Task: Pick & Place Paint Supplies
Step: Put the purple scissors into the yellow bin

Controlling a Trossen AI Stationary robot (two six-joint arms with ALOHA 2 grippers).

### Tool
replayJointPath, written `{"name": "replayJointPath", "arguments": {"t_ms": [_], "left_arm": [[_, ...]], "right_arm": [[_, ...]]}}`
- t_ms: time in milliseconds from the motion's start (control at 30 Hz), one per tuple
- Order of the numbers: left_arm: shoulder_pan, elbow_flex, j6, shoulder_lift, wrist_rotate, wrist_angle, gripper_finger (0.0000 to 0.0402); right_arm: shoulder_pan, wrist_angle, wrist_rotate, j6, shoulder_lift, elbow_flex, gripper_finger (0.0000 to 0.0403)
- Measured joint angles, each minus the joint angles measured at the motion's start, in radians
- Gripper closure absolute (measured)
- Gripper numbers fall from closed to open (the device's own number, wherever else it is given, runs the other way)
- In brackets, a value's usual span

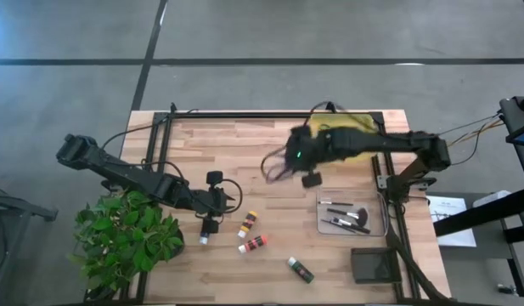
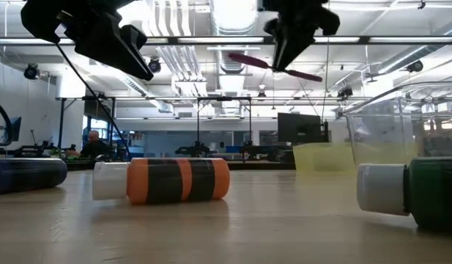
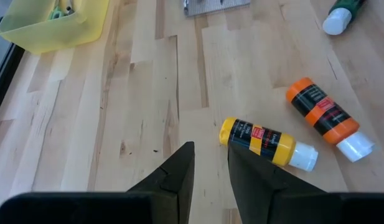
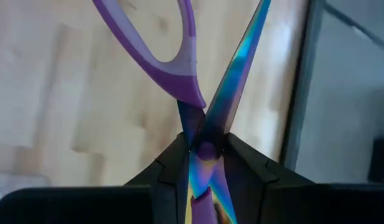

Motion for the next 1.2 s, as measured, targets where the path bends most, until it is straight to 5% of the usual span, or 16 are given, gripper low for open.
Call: {"name": "replayJointPath", "arguments": {"t_ms": [533,900,1200], "left_arm": [[0.000,0.000,0.000,0.000,0.000,0.000,0.0297],[0.000,0.000,0.001,0.000,0.000,0.001,0.0297],[0.000,0.000,0.002,0.000,0.000,0.003,0.0297]], "right_arm": [[-0.527,0.081,-0.025,-0.086,-0.239,-0.302,0.0326],[-0.719,0.193,-0.020,-0.100,-0.314,-0.563,0.0326],[-0.766,0.250,-0.019,-0.115,-0.292,-0.631,0.0326]]}}
